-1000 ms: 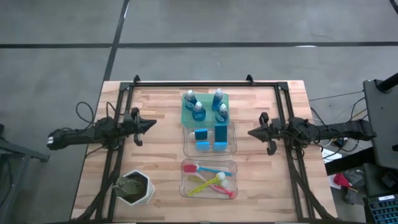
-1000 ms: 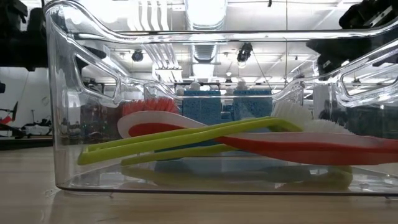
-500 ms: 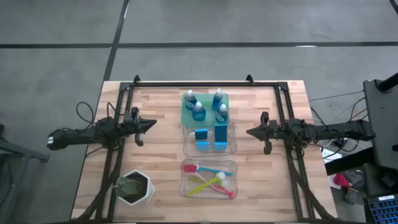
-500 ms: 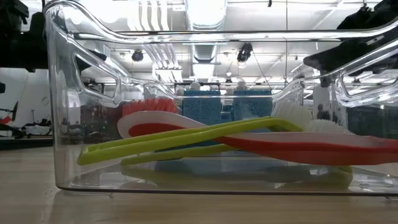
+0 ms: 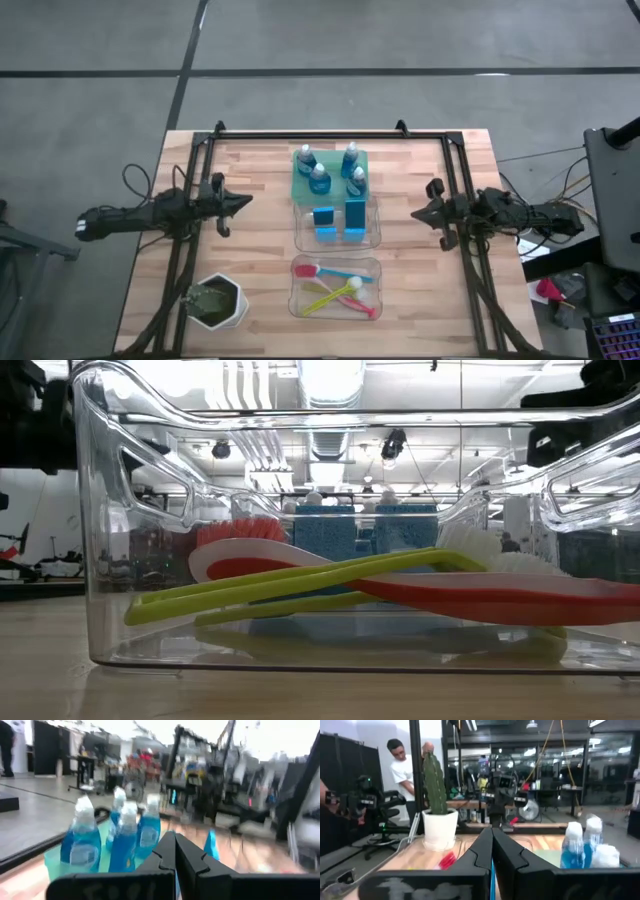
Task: Pick & Place Kitchen Sink Supplies
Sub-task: Return to Home Position
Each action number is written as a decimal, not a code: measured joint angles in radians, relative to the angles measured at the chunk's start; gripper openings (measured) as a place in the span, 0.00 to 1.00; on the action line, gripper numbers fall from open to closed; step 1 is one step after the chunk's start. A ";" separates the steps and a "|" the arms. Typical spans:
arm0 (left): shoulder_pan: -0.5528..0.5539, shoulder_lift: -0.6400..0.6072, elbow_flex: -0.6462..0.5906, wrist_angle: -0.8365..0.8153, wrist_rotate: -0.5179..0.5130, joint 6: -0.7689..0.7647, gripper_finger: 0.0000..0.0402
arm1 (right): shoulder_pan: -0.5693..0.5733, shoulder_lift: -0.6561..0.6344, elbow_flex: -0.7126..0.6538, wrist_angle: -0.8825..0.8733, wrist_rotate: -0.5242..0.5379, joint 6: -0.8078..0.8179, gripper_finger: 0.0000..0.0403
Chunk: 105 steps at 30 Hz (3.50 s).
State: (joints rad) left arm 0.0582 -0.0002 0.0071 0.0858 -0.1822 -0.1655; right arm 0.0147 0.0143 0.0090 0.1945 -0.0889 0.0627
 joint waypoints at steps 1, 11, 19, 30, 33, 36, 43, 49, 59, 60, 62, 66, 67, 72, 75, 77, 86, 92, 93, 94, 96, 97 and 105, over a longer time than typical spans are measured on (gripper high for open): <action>0.001 0.000 0.000 -0.029 0.014 0.019 0.00 | 0.000 -0.015 0.000 -0.030 0.001 0.009 0.02; 0.000 0.040 0.000 -0.043 0.033 0.028 0.00 | 0.000 0.041 0.000 -0.083 0.013 0.036 0.02; 0.000 0.045 0.000 -0.044 0.032 0.027 0.00 | 0.000 0.078 0.000 -0.087 0.012 0.040 0.02; 0.000 0.045 0.000 -0.044 0.032 0.027 0.00 | 0.000 0.080 0.000 -0.087 0.012 0.034 0.02; 0.000 0.045 0.000 -0.044 0.032 0.027 0.00 | 0.000 0.080 0.000 -0.087 0.012 0.041 0.02; 0.000 0.045 0.000 -0.044 0.032 0.027 0.00 | 0.000 0.080 0.000 -0.087 0.012 0.039 0.02; 0.000 0.046 0.000 -0.044 0.031 0.027 0.00 | 0.000 0.080 0.000 -0.086 0.011 0.035 0.02; 0.000 0.046 0.000 -0.044 0.031 0.027 0.00 | 0.000 0.080 0.000 -0.086 0.010 0.043 0.02; 0.000 0.046 0.000 -0.044 0.031 0.027 0.00 | 0.000 0.080 0.000 -0.086 0.010 0.035 0.02; 0.000 0.046 0.000 -0.044 0.031 0.027 0.00 | 0.000 0.080 0.000 -0.086 0.010 0.038 0.02; 0.000 0.046 0.000 -0.044 0.031 0.027 0.00 | 0.000 0.080 0.000 -0.086 0.010 0.044 0.02; 0.000 0.046 0.000 -0.044 0.031 0.027 0.00 | 0.000 0.080 0.000 -0.086 0.010 0.035 0.02; 0.000 0.046 0.000 -0.044 0.031 0.027 0.00 | 0.000 0.080 0.000 -0.086 0.010 0.036 0.02; 0.000 0.046 0.000 -0.045 0.031 0.027 0.00 | 0.000 0.080 0.000 -0.086 0.011 0.037 0.02; 0.000 0.046 0.000 -0.044 0.031 0.027 0.00 | 0.000 0.080 0.000 -0.086 0.011 0.038 0.02; 0.000 0.046 0.000 -0.045 0.031 0.027 0.00 | 0.000 0.080 0.000 -0.086 0.011 0.042 0.02; 0.000 0.046 0.000 -0.045 0.031 0.027 0.00 | 0.000 0.080 0.000 -0.086 0.011 0.036 0.02; 0.000 0.046 0.000 -0.045 0.031 0.027 0.00 | 0.000 0.080 0.000 -0.086 0.011 0.040 0.02; 0.000 0.046 0.000 -0.045 0.031 0.027 0.00 | 0.000 0.080 0.000 -0.086 0.011 0.036 0.02; 0.000 0.046 0.000 -0.045 0.031 0.027 0.00 | 0.000 0.080 0.000 -0.086 0.011 0.034 0.02; 0.000 0.046 0.000 -0.045 0.031 0.027 0.00 | 0.000 0.080 0.000 -0.086 0.011 0.039 0.02; 0.000 0.046 0.000 -0.045 0.031 0.027 0.00 | 0.000 0.080 0.000 -0.086 0.011 0.041 0.02; 0.000 0.046 0.000 -0.045 0.031 0.028 0.00 | 0.000 0.080 0.000 -0.086 0.011 0.041 0.02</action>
State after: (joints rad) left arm 0.0582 0.0460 0.0071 0.0410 -0.1513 -0.1379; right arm 0.0148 0.0940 0.0093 0.1084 -0.0776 0.1035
